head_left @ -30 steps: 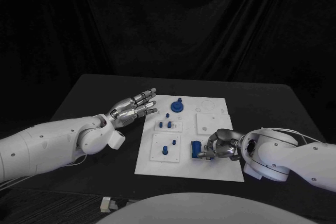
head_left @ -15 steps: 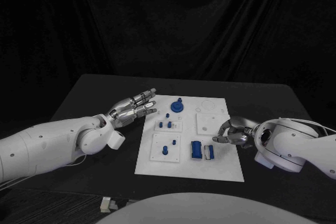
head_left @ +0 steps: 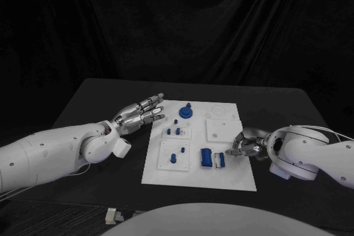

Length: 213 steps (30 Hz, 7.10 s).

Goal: Assemble the parts on the task board

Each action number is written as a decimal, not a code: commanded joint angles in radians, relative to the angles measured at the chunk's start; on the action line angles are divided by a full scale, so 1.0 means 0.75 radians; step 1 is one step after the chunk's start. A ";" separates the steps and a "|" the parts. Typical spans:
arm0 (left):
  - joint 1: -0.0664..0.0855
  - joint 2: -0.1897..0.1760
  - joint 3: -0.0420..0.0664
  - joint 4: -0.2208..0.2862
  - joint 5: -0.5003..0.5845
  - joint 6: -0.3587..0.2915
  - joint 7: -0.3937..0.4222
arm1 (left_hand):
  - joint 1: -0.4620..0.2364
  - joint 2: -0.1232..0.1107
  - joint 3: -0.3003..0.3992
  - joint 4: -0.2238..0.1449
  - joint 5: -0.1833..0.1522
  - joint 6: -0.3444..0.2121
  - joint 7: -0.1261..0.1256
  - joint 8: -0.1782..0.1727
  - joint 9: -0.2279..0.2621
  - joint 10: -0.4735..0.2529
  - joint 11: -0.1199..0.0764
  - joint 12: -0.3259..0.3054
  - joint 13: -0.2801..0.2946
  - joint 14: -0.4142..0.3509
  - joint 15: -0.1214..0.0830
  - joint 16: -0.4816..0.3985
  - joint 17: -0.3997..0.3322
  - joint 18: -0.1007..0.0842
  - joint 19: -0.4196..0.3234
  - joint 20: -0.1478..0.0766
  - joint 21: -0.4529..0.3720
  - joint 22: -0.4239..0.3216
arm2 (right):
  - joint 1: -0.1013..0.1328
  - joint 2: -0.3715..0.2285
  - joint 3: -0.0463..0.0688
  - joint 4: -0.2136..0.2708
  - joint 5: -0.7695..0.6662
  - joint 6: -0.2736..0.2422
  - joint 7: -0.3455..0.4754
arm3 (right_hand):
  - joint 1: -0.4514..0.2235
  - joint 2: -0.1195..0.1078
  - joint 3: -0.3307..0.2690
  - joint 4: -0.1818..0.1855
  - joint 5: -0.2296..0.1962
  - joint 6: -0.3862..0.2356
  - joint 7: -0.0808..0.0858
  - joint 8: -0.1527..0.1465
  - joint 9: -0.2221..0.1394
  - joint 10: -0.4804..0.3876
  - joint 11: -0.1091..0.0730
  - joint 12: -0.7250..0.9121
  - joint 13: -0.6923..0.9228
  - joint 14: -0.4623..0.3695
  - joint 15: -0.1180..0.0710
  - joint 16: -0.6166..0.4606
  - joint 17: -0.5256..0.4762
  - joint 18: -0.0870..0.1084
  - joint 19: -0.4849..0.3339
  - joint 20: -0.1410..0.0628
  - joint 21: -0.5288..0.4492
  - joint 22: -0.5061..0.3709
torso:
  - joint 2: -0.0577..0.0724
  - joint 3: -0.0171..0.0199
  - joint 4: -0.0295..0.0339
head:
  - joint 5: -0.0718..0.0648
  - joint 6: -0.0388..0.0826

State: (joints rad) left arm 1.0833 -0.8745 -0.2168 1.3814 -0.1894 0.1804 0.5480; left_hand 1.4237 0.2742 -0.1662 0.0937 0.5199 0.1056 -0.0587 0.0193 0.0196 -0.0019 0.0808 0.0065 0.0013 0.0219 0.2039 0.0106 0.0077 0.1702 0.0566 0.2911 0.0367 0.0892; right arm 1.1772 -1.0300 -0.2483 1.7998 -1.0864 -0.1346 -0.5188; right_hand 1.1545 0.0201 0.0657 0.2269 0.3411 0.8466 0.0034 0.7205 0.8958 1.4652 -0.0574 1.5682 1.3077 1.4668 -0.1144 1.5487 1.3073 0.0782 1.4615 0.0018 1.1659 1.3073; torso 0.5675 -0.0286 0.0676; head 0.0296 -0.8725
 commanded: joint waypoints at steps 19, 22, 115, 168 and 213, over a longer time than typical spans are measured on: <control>-0.002 0.005 0.001 0.000 0.007 0.010 0.012 | 0.010 0.008 0.012 -0.001 0.008 0.002 0.011 0.007 0.001 0.003 0.012 -0.009 -0.002 0.001 0.011 0.008 0.002 -0.018 0.010 0.003 0.006 0.001 | -0.026 0.044 0.000 -0.026 -0.007 0.091 -0.080 | -0.031 -0.018 -0.032 0.008 -0.105 0.041 -0.008 0.017 0.029 0.141 -0.014 0.003 0.351 0.120 -0.010 -0.001 0.249 0.002 0.001 -0.014 0.005 0.210 | 0.000 0.0004 -0.0004 | 0.002 0.000; -0.002 0.005 0.001 0.000 0.007 0.011 0.011 | 0.011 0.008 0.013 -0.002 0.009 0.002 0.012 0.007 0.001 0.003 0.013 -0.009 -0.002 0.000 0.012 0.008 0.001 -0.018 0.010 0.003 0.006 0.000 | -0.030 0.052 0.000 -0.033 -0.007 0.094 -0.082 | -0.031 -0.018 -0.032 0.008 -0.105 0.041 -0.008 0.018 0.029 0.141 -0.014 0.003 0.351 0.119 -0.010 -0.002 0.246 0.002 0.001 -0.014 0.004 0.210 | 0.000 0.0007 -0.0003 | 0.001 0.000; -0.006 0.010 0.001 -0.008 0.007 0.043 -0.038 | 0.011 0.007 0.038 -0.020 0.006 0.002 0.018 0.006 0.001 0.003 0.025 -0.009 -0.002 0.020 0.029 0.024 0.008 -0.034 0.014 0.004 0.009 0.001 | -0.064 0.104 0.000 0.016 -0.661 0.174 -0.182 | 0.062 -0.095 0.147 -0.179 0.149 -0.041 0.108 -0.515 -0.387 0.141 0.069 0.003 0.351 0.105 0.057 -0.029 0.168 0.017 -0.020 0.044 -0.112 0.188 | 0.000 0.0009 -0.0028 | 0.000 0.000; -0.008 0.008 0.001 -0.010 0.007 0.042 -0.053 | 0.003 0.013 0.048 -0.017 0.005 0.009 0.031 0.008 0.002 0.003 0.029 -0.009 -0.002 0.030 0.034 0.033 0.010 -0.043 0.018 0.004 0.012 0.003 | -0.041 0.020 0.001 0.064 0.229 -0.146 -0.101 | -0.029 -0.060 0.371 -0.273 0.253 0.299 0.070 -0.672 -0.634 0.141 0.052 0.003 0.351 0.107 0.044 -0.023 0.177 0.017 -0.014 0.037 -0.108 0.191 | -0.001 -0.0010 0.0006 | 0.014 0.000; -0.008 0.008 0.001 -0.013 0.007 0.046 -0.060 | 0.000 0.012 0.051 -0.016 0.003 0.006 0.031 0.007 0.001 0.003 0.033 -0.009 -0.002 0.029 0.035 0.034 0.010 -0.045 0.019 0.004 0.012 0.003 | -0.041 0.061 0.001 0.030 0.242 -0.189 -0.057 | -0.038 -0.060 0.353 -0.287 0.185 0.296 0.074 -0.693 -0.636 0.141 0.056 0.003 0.351 0.107 0.047 -0.024 0.174 0.018 -0.017 0.037 -0.120 0.188 | 0.000 0.0000 0.0001 | 0.015 0.000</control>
State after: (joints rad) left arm 1.0786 -0.8694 -0.2170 1.3700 -0.1894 0.2073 0.4934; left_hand 1.4276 0.2781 -0.1332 0.0827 0.5237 0.1090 -0.0408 0.0193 0.0196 0.0015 0.0982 0.0065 0.0010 0.0397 0.2288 0.0307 0.0140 0.1540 0.0636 0.2910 0.0406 0.0907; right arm 1.1454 -0.9842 -0.2479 1.8210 -0.9062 -0.2598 -0.5743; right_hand 1.1377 -0.0252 0.3349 0.0095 0.4784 1.0596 0.0588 0.2001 0.4186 1.4669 -0.0089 1.5682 1.3081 1.4641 -0.0741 1.5296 1.3073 0.0780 1.4508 0.0340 1.0783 1.3079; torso 0.5674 -0.0278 0.0677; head 0.0402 -0.8725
